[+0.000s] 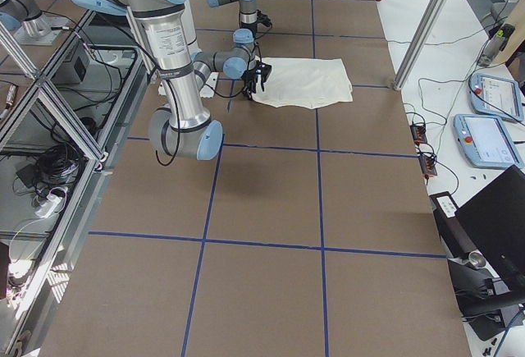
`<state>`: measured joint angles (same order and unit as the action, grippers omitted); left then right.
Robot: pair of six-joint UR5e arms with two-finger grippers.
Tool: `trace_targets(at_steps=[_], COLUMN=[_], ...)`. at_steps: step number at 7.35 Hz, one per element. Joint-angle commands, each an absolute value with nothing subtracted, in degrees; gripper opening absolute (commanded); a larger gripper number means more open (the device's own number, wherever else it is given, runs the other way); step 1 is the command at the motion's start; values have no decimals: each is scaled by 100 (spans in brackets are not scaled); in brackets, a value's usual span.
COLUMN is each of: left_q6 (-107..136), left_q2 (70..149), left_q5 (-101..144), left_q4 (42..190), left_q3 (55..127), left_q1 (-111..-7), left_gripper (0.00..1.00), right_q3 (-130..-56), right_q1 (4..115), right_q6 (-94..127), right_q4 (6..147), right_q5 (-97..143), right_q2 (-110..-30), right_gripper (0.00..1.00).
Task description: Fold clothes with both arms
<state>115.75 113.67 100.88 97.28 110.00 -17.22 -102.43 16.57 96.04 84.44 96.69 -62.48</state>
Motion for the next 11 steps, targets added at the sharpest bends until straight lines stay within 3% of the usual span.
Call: trace_targets(at_steps=[1,9,11], left_q6=[11575,11575,11584], left_q2=[11373,11373,11312], left_q5=[10090,10099,10064], left_q4=[9729,9729,9703], left_q3=[10995,11083,11441], left_q1=[-1723,-1714,-1357], left_gripper=[0,0,0], right_q3=[-10239,-10494,-10791], right_q1=[1670,1670,1626], right_q6=[9598,9607,9615], right_q4=[8446,8490,8499], right_q5=[9677,9694,10114], right_q2=[-6249,-6284,-6363], right_gripper=[0,0,0])
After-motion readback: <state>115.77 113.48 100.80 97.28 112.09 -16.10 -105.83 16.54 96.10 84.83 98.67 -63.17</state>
